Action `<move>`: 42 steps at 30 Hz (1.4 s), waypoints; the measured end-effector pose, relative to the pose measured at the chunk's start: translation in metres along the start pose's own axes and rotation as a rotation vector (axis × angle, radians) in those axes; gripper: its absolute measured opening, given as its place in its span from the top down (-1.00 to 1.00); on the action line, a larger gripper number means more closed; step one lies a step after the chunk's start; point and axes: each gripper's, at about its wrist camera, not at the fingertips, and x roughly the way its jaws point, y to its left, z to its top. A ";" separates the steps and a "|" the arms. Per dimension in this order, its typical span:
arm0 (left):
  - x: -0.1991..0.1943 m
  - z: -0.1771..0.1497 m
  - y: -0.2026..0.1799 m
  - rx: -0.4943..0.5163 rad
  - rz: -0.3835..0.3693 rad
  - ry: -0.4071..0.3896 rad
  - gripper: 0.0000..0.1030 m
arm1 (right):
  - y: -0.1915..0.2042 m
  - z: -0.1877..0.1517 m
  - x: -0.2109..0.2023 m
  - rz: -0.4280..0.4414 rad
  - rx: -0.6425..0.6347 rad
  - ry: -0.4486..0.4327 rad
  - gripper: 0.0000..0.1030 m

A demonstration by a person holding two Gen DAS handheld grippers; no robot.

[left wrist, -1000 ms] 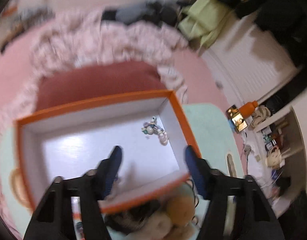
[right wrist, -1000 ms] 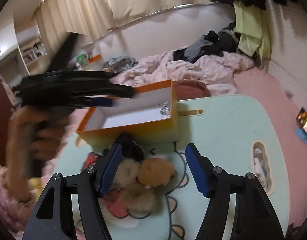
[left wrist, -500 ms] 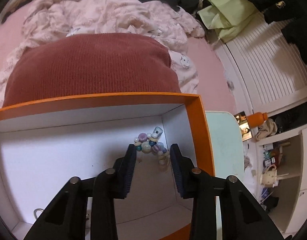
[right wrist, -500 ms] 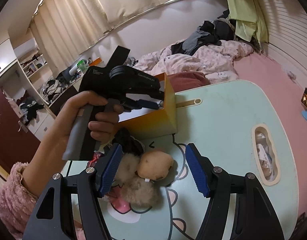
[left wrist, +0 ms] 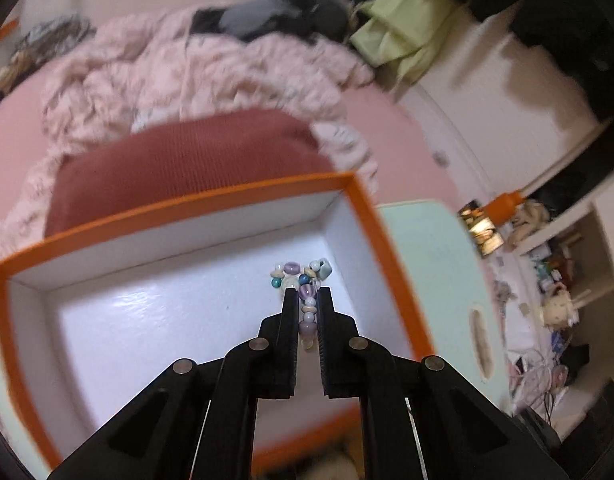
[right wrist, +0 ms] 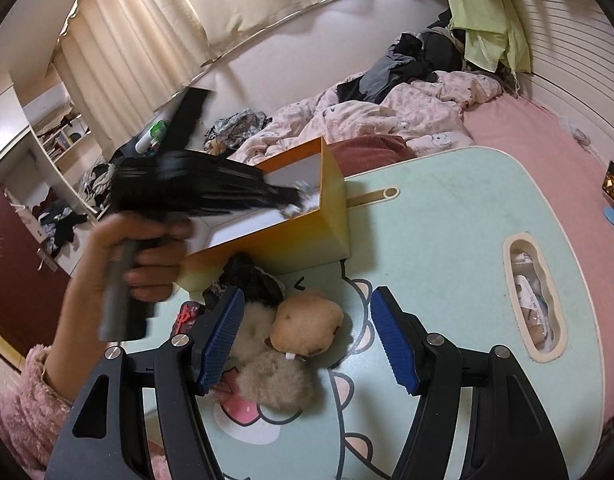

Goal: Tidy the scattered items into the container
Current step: 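Reach into the box and grasp the beaded keychain with the left gripper, then carry the beaded keychain out and release it on the table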

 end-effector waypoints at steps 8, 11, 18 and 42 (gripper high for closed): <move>-0.058 -0.066 -0.012 0.106 -0.113 -0.029 0.92 | 0.007 -0.004 0.005 -0.003 -0.020 0.019 -0.29; -0.061 -0.086 -0.001 0.084 -0.116 -0.033 0.92 | 0.010 -0.006 0.007 -0.011 -0.027 0.027 -0.29; -0.066 -0.111 0.027 0.023 -0.097 -0.096 0.78 | 0.015 -0.009 0.011 -0.018 -0.039 0.039 -0.29; -0.079 -0.181 0.053 0.007 0.120 -0.238 -0.38 | 0.118 0.099 0.151 -0.266 -0.373 0.490 -0.29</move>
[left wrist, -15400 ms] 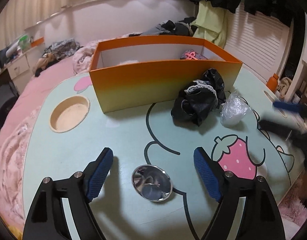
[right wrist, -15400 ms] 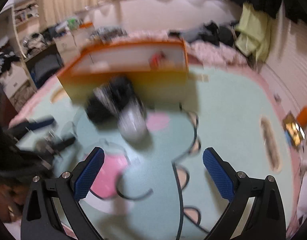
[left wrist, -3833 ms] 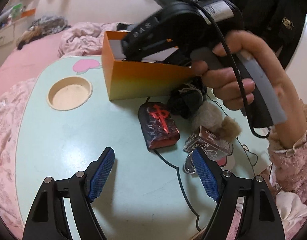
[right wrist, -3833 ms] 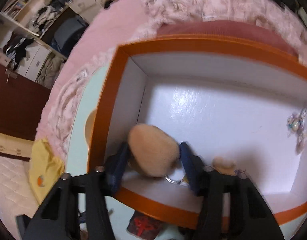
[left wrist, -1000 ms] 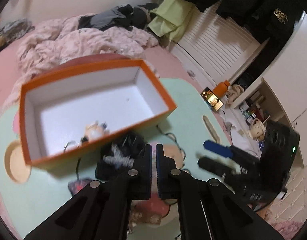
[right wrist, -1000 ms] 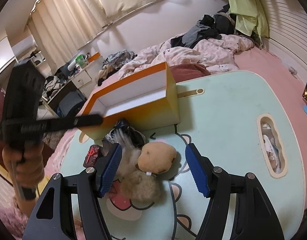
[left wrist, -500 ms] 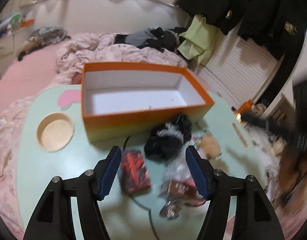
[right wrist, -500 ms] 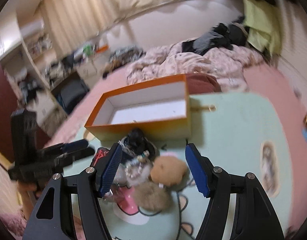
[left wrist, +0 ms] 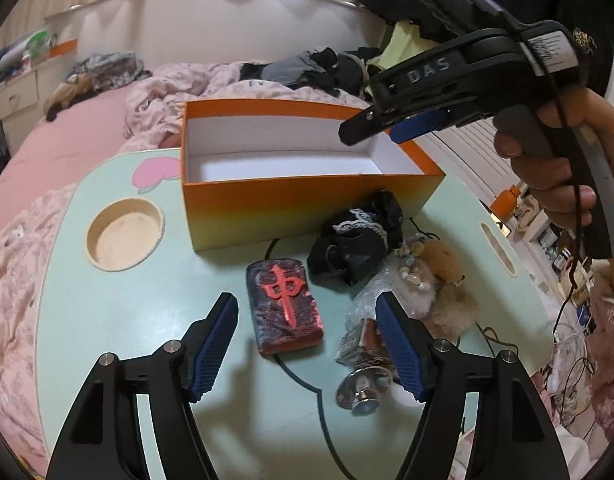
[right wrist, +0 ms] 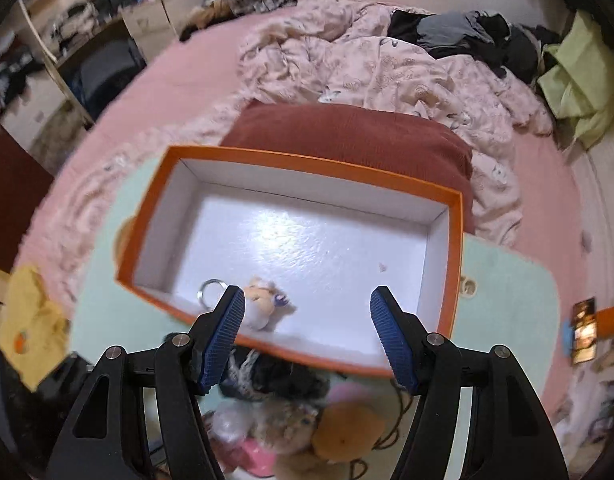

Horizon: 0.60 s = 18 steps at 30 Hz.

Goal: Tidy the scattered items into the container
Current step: 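Carry the beaded keychain out and release it on the table, then reach into the box and grasp the white figure keychain with the right gripper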

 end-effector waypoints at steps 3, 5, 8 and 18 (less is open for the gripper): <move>-0.002 -0.002 0.006 -0.019 -0.013 -0.009 -0.38 | 0.004 0.001 0.008 -0.018 -0.008 0.027 -0.29; -0.002 -0.002 0.010 -0.029 -0.019 -0.013 -0.38 | 0.006 0.000 0.012 -0.029 -0.010 0.041 -0.29; -0.002 -0.004 0.014 -0.042 -0.024 -0.015 -0.38 | 0.008 -0.001 0.015 -0.044 -0.020 0.063 -0.29; -0.001 -0.006 0.023 -0.061 -0.039 -0.016 -0.39 | 0.007 0.004 0.026 0.036 0.021 0.147 -0.29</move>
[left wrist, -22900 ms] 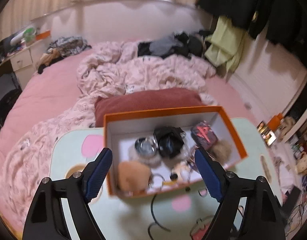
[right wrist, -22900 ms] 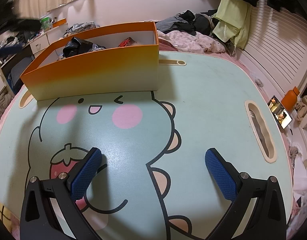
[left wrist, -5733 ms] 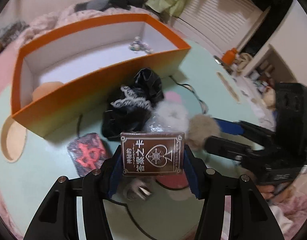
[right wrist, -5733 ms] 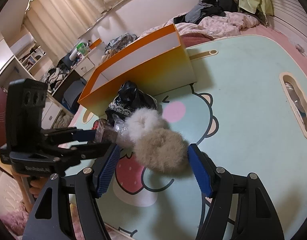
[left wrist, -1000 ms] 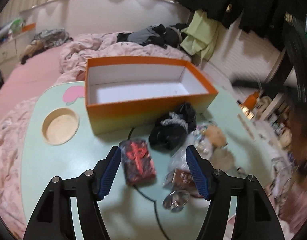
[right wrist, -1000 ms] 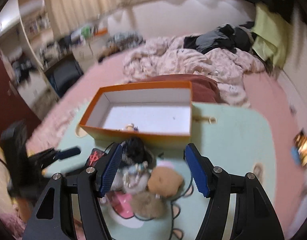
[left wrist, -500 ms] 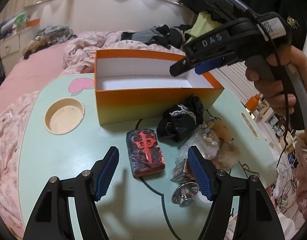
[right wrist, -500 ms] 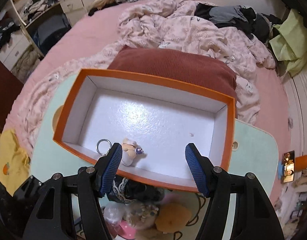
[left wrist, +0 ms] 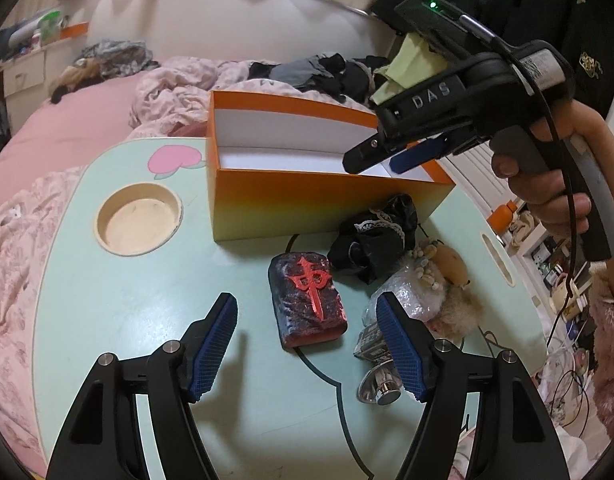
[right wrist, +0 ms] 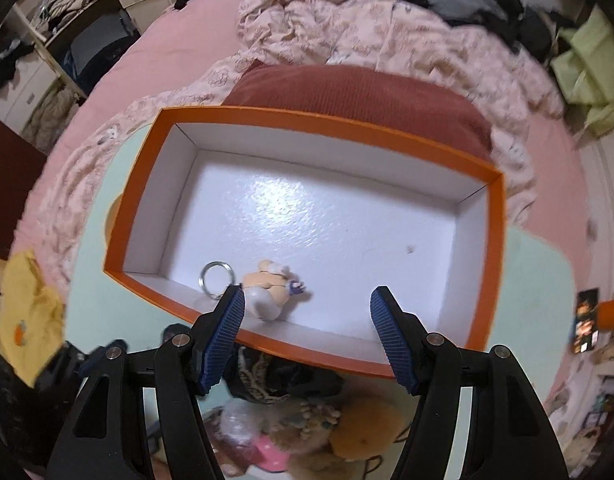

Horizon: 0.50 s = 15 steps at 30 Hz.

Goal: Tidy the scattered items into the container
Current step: 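Reach into the box and grasp the white figure keychain with the right gripper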

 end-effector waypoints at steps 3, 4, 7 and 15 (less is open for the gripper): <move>-0.001 0.000 0.002 -0.002 -0.006 -0.002 -0.39 | -0.012 0.009 0.007 0.102 0.081 0.073 -0.29; -0.002 0.000 0.002 -0.002 -0.007 -0.003 -0.39 | -0.014 0.010 0.009 0.124 0.103 0.090 -0.29; -0.002 0.000 0.002 -0.003 -0.006 -0.002 -0.39 | -0.019 0.016 0.016 0.165 0.152 0.147 -0.29; 0.000 -0.001 0.002 -0.005 -0.003 0.004 -0.39 | -0.006 0.021 0.039 0.173 0.161 0.252 -0.29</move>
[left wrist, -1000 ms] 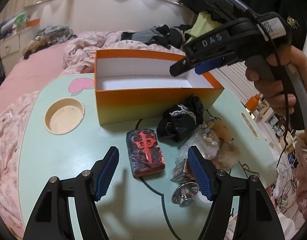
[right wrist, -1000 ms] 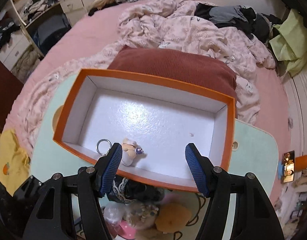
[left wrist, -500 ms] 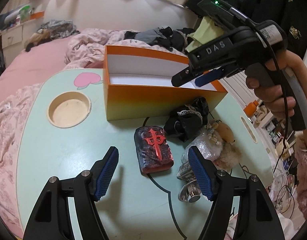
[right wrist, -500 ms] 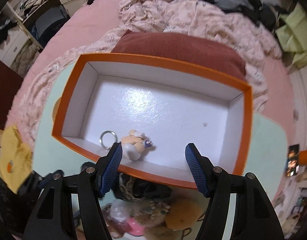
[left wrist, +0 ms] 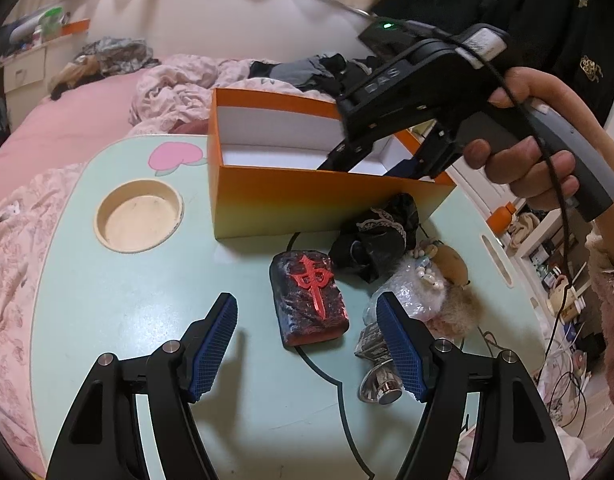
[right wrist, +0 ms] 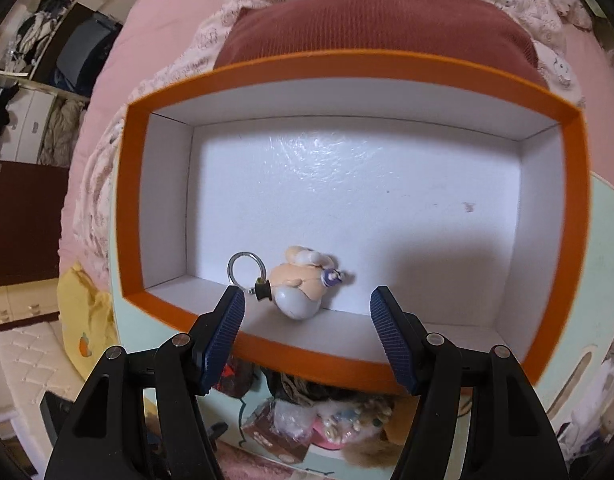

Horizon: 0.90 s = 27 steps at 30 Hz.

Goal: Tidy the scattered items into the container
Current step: 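Reach into the box and grasp the white figure keychain with the right gripper, then carry the white figure keychain out and release it on the table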

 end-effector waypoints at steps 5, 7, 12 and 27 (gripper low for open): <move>-0.002 0.000 -0.001 0.001 0.000 -0.005 -0.39 | 0.011 0.003 0.021 -0.064 -0.019 0.007 -0.12; -0.001 0.000 0.000 -0.004 0.000 -0.006 -0.39 | 0.017 0.000 0.018 -0.125 -0.047 -0.023 -0.01; 0.001 -0.001 0.003 -0.008 0.003 0.001 -0.39 | 0.012 -0.002 0.010 -0.112 -0.036 -0.080 0.00; 0.006 0.002 0.007 -0.033 0.020 0.022 -0.39 | 0.008 -0.102 -0.097 0.048 -0.170 -0.410 -0.01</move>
